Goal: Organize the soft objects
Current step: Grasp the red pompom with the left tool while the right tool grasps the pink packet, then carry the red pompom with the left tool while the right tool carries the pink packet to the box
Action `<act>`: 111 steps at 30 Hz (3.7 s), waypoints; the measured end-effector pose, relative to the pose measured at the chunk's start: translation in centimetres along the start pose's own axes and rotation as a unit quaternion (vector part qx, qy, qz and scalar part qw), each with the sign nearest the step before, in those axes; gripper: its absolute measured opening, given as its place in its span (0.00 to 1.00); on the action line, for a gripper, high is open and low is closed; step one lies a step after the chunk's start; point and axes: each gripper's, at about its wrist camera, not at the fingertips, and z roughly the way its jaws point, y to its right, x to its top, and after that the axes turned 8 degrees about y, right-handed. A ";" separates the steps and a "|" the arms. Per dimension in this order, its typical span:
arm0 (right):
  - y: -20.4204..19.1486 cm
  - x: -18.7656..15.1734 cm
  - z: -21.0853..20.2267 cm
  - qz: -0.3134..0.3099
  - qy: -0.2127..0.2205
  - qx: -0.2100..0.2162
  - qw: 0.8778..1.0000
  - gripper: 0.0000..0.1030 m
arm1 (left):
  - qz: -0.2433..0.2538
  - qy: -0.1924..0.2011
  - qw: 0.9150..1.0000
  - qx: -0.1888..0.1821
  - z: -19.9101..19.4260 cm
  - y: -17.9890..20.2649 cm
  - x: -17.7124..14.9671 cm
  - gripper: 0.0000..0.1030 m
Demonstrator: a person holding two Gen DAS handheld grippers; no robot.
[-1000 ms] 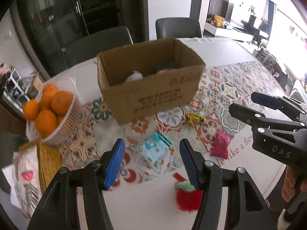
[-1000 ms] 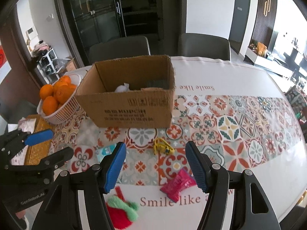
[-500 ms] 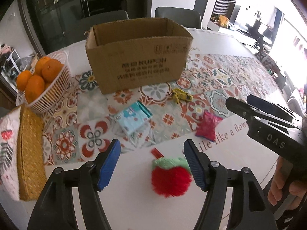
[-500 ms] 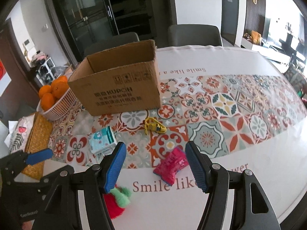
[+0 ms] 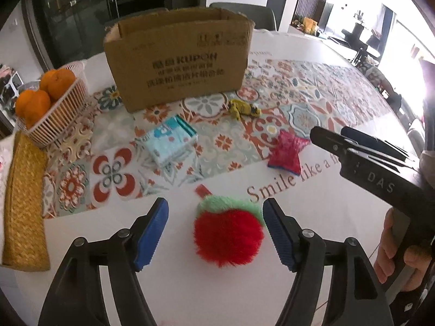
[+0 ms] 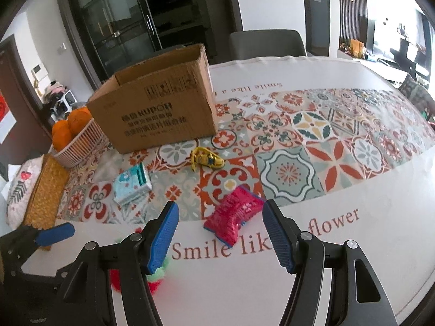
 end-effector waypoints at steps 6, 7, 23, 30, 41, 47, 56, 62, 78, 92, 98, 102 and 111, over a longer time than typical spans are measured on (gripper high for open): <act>0.7 -1.7 1.7 0.004 -0.016 -0.001 1.000 0.63 | 0.012 -0.026 1.000 -0.009 2.1 0.5 -2.3 0.70; 0.8 -2.0 2.0 0.005 -0.018 -0.002 1.000 0.63 | 0.013 -0.029 0.999 -0.012 2.3 0.6 -2.5 0.70; 1.7 -3.0 7.4 0.032 -0.057 0.004 0.998 0.63 | 0.022 -0.057 0.998 -0.031 6.6 1.5 -4.0 0.70; 1.3 -2.9 8.7 0.022 -0.067 -0.009 0.997 0.63 | 0.014 -0.060 0.997 -0.038 7.5 1.1 -4.0 0.57; 0.8 -3.1 8.8 0.009 -0.057 -0.023 0.998 0.42 | -0.005 -0.041 0.998 -0.054 7.4 0.3 -4.1 0.39; 1.0 -3.4 7.7 0.009 -0.042 -0.024 0.999 0.41 | -0.015 -0.026 0.998 -0.057 7.0 0.0 -4.2 0.37; -0.4 -2.9 4.6 0.004 -0.023 -0.007 1.000 0.41 | -0.028 0.017 0.998 -0.055 4.9 -1.0 -3.6 0.37; -1.7 -2.1 2.9 -0.004 -0.004 0.009 1.000 0.41 | -0.036 0.047 0.997 -0.055 3.0 -1.7 -2.6 0.37; -5.2 1.0 -1.1 -0.032 0.056 0.038 0.997 0.41 | -0.044 0.122 0.990 -0.046 -1.4 -3.6 0.4 0.37; -7.4 4.0 -2.8 -0.037 0.099 0.059 0.993 0.41 | -0.031 0.182 0.982 -0.033 -4.3 -4.7 3.6 0.37; -8.3 5.5 -3.2 -0.038 0.116 0.069 0.990 0.41 | -0.029 0.200 0.979 -0.027 -5.1 -5.5 5.2 0.37; -9.0 6.7 -3.4 -0.042 0.128 0.072 0.988 0.41 | -0.028 0.209 0.977 -0.024 -5.6 -5.9 6.3 0.37; -10.2 9.4 -2.9 -0.048 0.141 0.081 0.986 0.41 | -0.014 0.228 0.973 -0.008 -6.3 -6.9 9.2 0.37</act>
